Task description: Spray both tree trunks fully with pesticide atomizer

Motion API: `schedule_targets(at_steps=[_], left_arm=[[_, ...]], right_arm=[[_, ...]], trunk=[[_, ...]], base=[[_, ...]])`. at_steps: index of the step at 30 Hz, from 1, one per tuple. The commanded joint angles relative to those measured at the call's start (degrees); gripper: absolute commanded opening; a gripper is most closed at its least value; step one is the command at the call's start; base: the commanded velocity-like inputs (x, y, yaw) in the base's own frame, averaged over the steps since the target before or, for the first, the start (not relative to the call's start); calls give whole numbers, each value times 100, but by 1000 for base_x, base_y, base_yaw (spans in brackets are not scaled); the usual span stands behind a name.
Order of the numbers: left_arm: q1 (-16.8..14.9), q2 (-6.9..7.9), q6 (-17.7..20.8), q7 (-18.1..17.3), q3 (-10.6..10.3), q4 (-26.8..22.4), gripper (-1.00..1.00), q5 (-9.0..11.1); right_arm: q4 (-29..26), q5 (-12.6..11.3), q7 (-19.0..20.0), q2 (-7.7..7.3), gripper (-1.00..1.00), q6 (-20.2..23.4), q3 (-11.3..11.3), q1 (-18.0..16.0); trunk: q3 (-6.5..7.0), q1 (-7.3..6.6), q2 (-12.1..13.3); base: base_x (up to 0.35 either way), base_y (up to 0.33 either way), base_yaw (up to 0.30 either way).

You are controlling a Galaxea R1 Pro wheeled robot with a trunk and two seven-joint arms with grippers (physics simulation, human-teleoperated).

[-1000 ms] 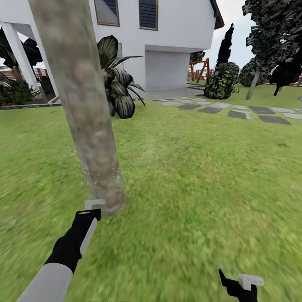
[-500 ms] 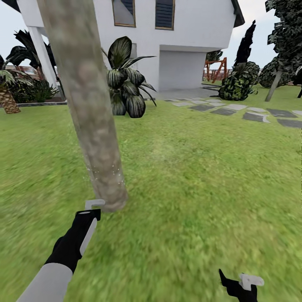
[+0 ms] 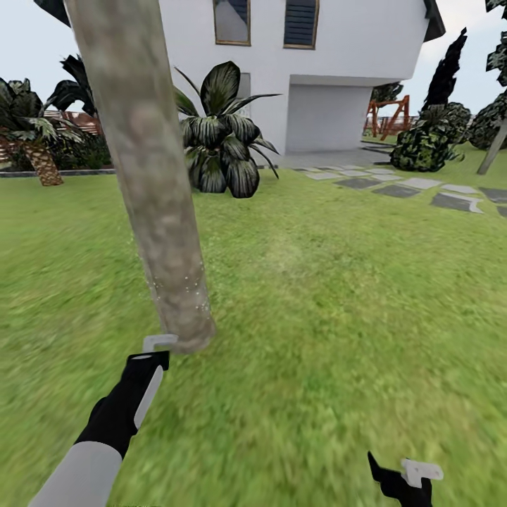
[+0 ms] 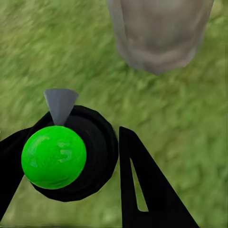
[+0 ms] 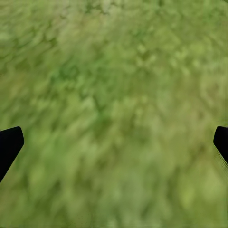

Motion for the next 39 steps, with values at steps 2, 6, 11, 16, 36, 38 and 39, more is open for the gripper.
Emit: schedule_targets(at_steps=[2, 6, 11, 16, 36, 38, 39], left_arm=[[1, 0, 1, 0, 0, -3, -100, -5], [1, 0, 1, 0, 0, -4, -100, -5], [2, 10, -5, -7, -4, -7, -100, -6], [-60, -14, 49, -89, -44, -1, -100, 6], [-1212, -123, 834, -350, -446, -82, -100, 54], [-1319, -335, 1000, -368, -454, -101, -100, 50], [-1373, -469, 1054, -368, -459, -110, -100, 36]], right_arm=[[0, 0, 0, 0, 100, 0, 0, 0], [0, 0, 0, 0, 100, 0, 0, 0], [-4, -2, 0, 0, 100, 0, 0, 0], [-9, -4, 0, 0, 100, 0, 0, 0], [-12, -9, -9, -19, 100, -3, -9, 0], [-13, -9, -9, -18, 100, -2, -9, 0], [-15, -9, -9, -18, 100, -3, -9, 0]], trunk=[[0, 0, 0], [0, 0, 0], [0, 0, 0], [0, 0, 0], [0, 0, 0], [0, 0, 0], [0, 0, 0]], base=[[91, -275, 277], [91, -275, 277], [42, -109, 277], [1, -3, 113], [0, 0, -34], [0, 0, -12], [0, 0, -3]])
